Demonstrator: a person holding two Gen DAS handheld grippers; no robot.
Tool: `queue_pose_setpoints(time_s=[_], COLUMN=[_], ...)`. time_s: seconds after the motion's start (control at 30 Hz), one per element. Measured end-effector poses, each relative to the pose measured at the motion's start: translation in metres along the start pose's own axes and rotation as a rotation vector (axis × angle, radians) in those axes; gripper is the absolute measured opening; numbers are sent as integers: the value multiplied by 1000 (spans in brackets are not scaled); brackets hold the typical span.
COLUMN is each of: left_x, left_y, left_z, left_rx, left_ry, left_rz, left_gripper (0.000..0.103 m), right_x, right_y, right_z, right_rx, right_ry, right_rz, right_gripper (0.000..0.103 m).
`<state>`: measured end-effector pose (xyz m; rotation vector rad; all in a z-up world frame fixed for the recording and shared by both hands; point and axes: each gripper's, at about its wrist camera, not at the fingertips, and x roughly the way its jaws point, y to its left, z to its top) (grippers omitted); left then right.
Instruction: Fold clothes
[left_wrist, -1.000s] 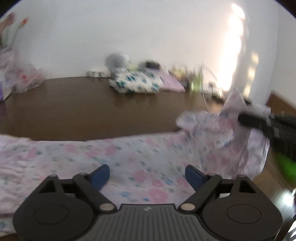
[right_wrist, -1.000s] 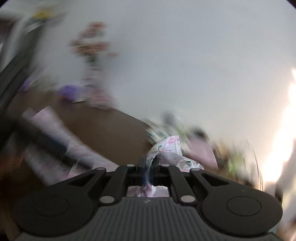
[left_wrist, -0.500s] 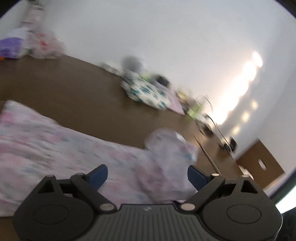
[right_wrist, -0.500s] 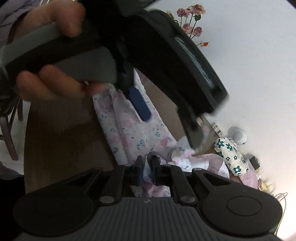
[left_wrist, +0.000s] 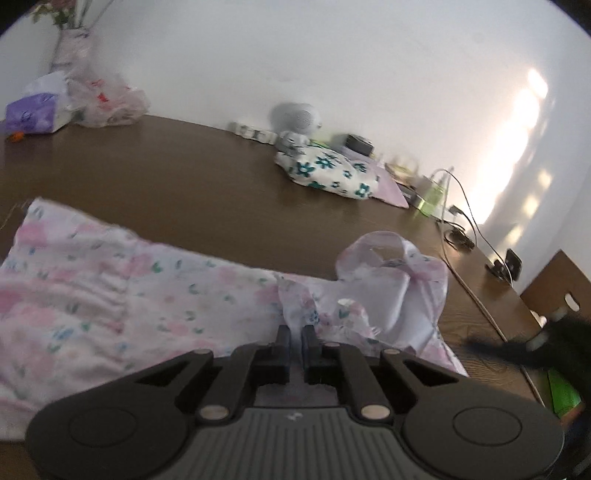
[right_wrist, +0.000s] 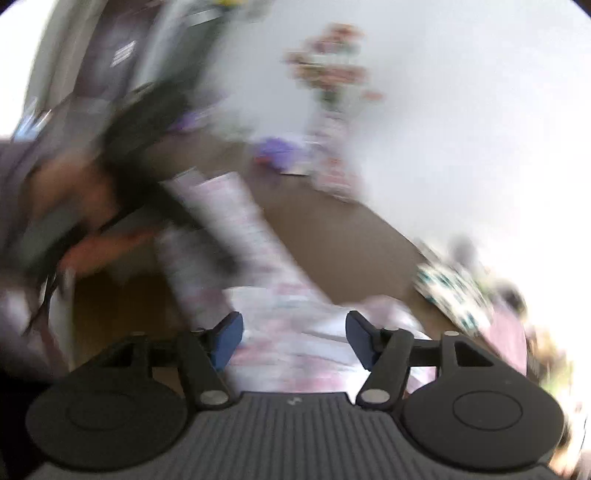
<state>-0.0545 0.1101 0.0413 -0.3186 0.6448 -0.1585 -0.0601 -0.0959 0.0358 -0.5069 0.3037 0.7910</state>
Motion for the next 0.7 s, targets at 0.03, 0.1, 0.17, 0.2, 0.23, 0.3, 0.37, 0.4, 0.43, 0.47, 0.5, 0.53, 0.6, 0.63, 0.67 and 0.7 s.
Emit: queue_pose_setpoints(time_s=[0.03,0.1,0.17,0.2,0.23,0.3,0.37,0.4,0.43,0.47,0.5,0.53,0.6,0.63,0.67,0.7], left_x=[0,1,0,0,0,-1,-2,-3,-3,-2,-2,-2,-2,-1,-1,-1], left_y=[2,6,8,9,10,7,1,-1,-3,-5,-5,-6,-6,-7,-7,-7], left_z=[-1,-2,-2,-1,-1,-1,-4,-6,-7,-7,-7,-8,-8,-8,-9,-9], left_rx=[-7,-22,-36,-41,-42,-14,39,59,72,79,82,83,85,86,87,88], left_ry=[-7,-21,-23,-18,-12,-12,-24,-32,-34,-35,-37,-39,-43,-45,-47,-49], left_rz=[-3,-10,-2,4,8,20,38,49,59,65,70,72,77,79,81,83], left_gripper=[5,6,8,9,9,9,10,10,10,10,10,10,10,10,10,10], right_x=[7,29,59,77,93,125,140,136,126,112,99,87,71,71,74,81], right_y=[-16,-44,-58,-62,-68,-80,-88,-93,-96,-98,-101,-104,-111,-112,-109,-105], right_z=[5,14,20,23,23,16,5,2,1,0,-1,-1,-3,-8,-14,-19], right_rx=[78,205,258,290,334,457,586,654,700,731,761,788,840,878,902,909], right_ry=[7,50,121,153,189,273,292,251,197,138,79,35,-7,1,33,85], right_rz=[-31,-101,-154,-162,-152,-90,-68,-42,8,64,120,192,381,474,521,522], right_gripper=[63,63,63,63,63,48,9,9,9,9,9,9,9,9,9,9])
